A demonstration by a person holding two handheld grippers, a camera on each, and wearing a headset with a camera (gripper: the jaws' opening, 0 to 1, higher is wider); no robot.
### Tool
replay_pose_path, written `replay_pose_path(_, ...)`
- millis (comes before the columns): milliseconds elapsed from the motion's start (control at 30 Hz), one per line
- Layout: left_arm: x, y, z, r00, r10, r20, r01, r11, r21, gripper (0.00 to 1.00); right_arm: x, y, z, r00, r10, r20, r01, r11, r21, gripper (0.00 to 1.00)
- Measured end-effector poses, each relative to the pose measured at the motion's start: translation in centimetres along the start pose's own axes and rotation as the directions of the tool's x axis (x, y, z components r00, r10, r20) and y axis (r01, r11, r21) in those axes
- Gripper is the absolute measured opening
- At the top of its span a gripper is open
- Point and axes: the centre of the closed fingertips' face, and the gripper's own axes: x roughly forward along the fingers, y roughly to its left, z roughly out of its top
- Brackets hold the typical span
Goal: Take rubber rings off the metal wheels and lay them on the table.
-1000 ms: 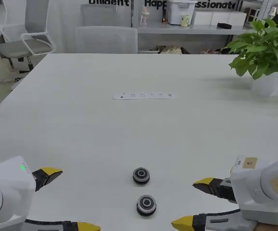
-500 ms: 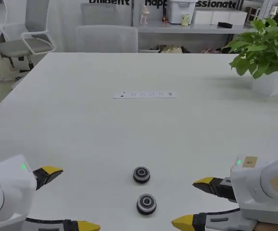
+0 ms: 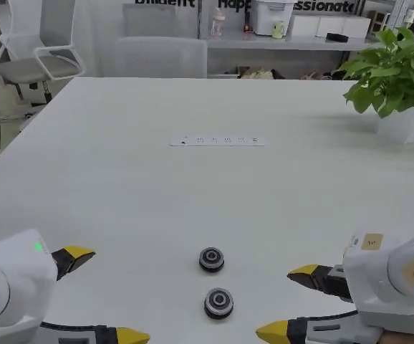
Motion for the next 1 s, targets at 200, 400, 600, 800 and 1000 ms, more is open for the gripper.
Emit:
replay_pose_path(200,0.05,-0.03,-0.15,1.0000,-0.002,-0.009,0.002,1.000,0.002,0.79,0.00,0.09,0.01,1.0000,0.001,-0.002,-0.001,1.000,0.001,0.59)
replay_pose_path(400,0.07,-0.03,-0.18,0.9999,-0.002,-0.010,0.002,1.000,0.002,0.79,-0.01,0.17,0.08,1.0000,0.001,-0.001,-0.001,1.000,0.001,0.59)
replay_pose_path(600,0.08,-0.03,-0.20,0.9999,0.000,-0.011,0.000,1.000,0.003,0.79,-0.02,0.11,0.00,1.0000,0.002,-0.001,-0.002,1.000,0.001,0.58)
replay_pose_path(800,0.07,-0.02,-0.21,0.9999,0.001,-0.011,-0.001,1.000,0.004,0.79,-0.03,0.06,-0.05,1.0000,0.001,-0.002,-0.001,1.000,0.001,0.58)
replay_pose_path(1000,0.09,-0.11,-0.35,0.9998,-0.003,-0.018,0.003,1.000,0.006,0.79,-0.05,0.06,-0.05,1.0000,-0.001,-0.002,0.001,1.000,0.000,0.58)
